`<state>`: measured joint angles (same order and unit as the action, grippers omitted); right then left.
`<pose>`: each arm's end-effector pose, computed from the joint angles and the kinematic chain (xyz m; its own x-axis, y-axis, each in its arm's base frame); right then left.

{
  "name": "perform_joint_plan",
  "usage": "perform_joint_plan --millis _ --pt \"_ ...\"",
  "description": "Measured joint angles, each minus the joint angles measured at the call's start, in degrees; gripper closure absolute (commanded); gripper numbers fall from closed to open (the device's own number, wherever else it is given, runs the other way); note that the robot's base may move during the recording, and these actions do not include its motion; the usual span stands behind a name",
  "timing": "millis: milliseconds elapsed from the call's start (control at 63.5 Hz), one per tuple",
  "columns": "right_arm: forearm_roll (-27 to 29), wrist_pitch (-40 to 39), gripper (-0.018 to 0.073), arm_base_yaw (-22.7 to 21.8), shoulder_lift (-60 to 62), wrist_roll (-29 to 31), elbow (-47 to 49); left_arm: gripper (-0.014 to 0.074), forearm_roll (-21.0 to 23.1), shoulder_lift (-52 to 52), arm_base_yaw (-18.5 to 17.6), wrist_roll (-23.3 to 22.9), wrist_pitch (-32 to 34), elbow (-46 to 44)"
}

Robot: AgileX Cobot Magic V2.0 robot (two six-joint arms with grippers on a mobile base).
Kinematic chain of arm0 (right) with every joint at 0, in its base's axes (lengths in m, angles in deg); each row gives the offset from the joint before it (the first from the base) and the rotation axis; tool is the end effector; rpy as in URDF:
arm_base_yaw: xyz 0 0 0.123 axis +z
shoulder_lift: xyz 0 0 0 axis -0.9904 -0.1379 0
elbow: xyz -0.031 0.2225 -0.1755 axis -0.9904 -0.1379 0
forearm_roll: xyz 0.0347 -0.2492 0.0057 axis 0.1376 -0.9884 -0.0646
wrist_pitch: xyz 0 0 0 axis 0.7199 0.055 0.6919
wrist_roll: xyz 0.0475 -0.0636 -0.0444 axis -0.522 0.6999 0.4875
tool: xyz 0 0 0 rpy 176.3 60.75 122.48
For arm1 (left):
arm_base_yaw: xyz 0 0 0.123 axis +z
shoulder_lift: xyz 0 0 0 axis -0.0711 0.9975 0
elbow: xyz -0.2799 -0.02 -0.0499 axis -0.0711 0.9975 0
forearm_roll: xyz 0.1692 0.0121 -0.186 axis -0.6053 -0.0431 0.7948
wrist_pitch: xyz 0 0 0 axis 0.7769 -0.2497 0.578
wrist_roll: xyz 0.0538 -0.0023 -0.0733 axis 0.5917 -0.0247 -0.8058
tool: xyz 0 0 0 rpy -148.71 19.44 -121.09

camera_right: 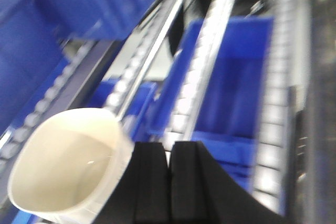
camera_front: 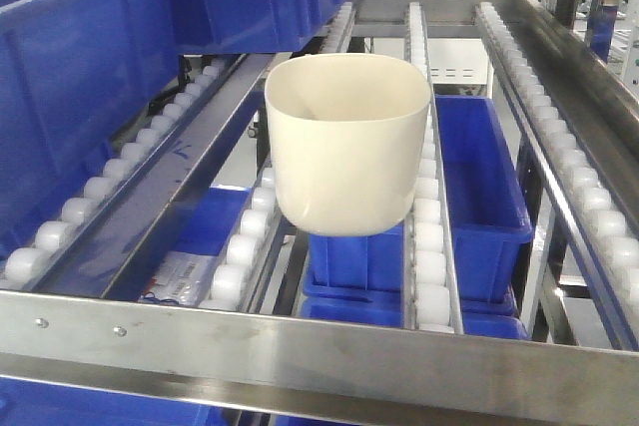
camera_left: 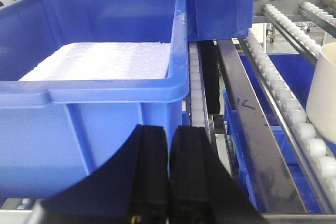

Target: Move white bin to right shelf second layer

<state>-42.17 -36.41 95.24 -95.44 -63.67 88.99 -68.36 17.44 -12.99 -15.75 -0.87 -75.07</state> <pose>0.1816 0.0425 0.3231 -0.2401 0.2105 -0.9477 -0.1718 0.9516 0.2549 0.0554 -0.0092 0.2033 0.0077 0.0341 -0.9994 0.1605 0.9864 0.0348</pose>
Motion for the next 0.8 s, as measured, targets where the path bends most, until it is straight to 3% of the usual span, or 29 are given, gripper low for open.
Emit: perform_joint_plan --millis 189,315,803 --pt "0.0 -0.13 0.051 -4.53 15.0 0.0 -9.37 0.0512 0.0 0.0 0.0 0.0 0.0 0.0" --pt "0.0 -1.37 0.051 -5.1 21.23 0.0 -13.78 0.0512 0.0 0.0 0.0 0.0 0.0 0.0" --pt "0.0 -2.58 0.051 -5.1 24.23 0.0 -15.93 0.0512 0.0 0.0 0.0 0.0 0.0 0.0"
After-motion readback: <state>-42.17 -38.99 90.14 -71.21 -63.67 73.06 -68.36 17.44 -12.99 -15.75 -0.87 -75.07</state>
